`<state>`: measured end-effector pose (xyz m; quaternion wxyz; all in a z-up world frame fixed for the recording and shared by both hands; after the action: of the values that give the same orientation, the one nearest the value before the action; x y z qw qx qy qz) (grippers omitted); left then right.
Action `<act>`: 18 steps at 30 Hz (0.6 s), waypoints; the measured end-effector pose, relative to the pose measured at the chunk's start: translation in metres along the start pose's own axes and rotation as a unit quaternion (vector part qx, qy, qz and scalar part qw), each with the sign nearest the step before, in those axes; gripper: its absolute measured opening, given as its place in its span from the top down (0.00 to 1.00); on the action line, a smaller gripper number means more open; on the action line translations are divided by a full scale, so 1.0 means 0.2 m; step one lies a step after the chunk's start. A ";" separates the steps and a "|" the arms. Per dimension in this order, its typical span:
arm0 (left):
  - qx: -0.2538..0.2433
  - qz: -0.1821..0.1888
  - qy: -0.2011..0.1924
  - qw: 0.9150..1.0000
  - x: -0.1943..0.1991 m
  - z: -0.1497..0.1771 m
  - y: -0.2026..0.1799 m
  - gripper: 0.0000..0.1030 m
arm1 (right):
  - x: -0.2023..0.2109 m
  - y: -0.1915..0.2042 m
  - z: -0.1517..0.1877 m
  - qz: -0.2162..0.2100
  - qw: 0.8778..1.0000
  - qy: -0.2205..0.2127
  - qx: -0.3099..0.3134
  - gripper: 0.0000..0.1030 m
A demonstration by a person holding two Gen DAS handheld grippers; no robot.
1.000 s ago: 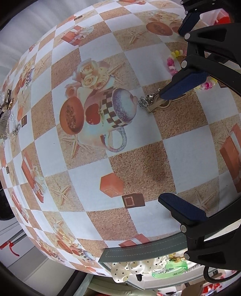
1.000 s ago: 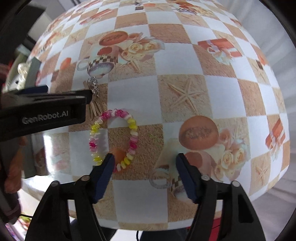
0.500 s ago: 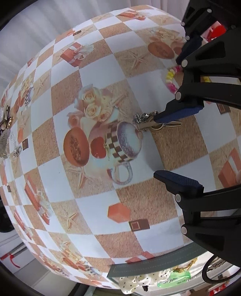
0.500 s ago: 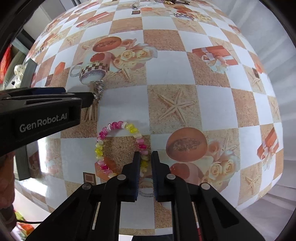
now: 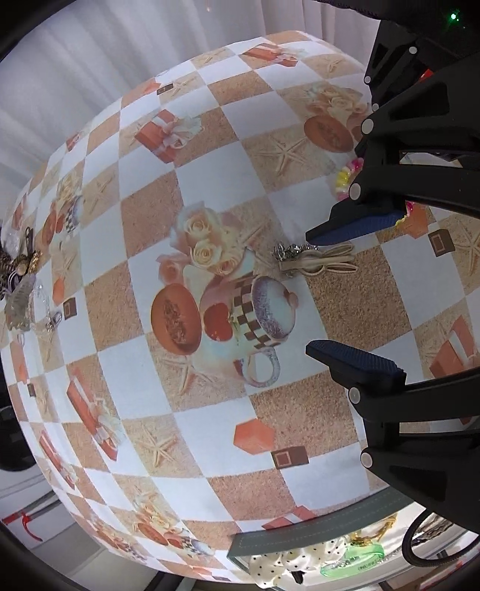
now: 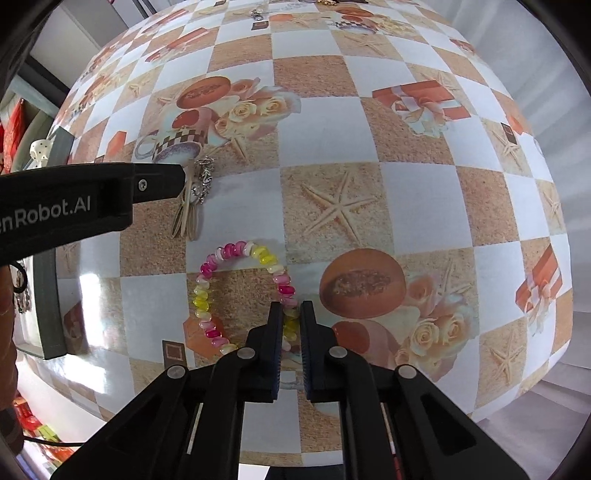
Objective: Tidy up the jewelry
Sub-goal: 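Grasp the silver charm with the left gripper while the right lifts the beaded bracelet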
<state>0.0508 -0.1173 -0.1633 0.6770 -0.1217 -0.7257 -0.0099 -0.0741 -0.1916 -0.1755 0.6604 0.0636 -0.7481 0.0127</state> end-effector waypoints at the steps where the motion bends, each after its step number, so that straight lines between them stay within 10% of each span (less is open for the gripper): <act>1: -0.002 0.000 0.002 1.000 -0.02 0.00 0.00 0.44 | 0.00 -0.01 0.00 0.002 1.000 0.001 -0.002 0.91; 12: -0.025 -0.022 0.010 0.999 -0.20 0.07 -0.16 0.44 | 0.00 -0.13 0.06 -0.005 1.000 0.001 -0.026 0.91; 15: -0.035 -0.029 0.001 0.999 -0.20 0.08 -0.19 0.75 | -0.01 -0.11 0.06 -0.011 0.999 0.001 -0.031 0.91; 18: -0.032 -0.007 0.004 0.999 -0.18 0.10 -0.17 0.76 | -0.01 -0.13 0.06 -0.018 0.999 0.000 -0.041 0.91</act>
<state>0.0272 -0.1535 -0.1954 0.6755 -0.1380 -0.7233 -0.0382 -0.0821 -0.2184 -0.1800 0.6622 0.0503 -0.7471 -0.0301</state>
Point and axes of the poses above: each gripper's, at about its wrist camera, not at the fingertips, and x roughly against the way its jaws point, y to its left, z to its underside, the point moved 2 cm from there along -x, roughly the way its jaws point, and after that the axes turned 15 degrees about x, right-handed, at the moved point
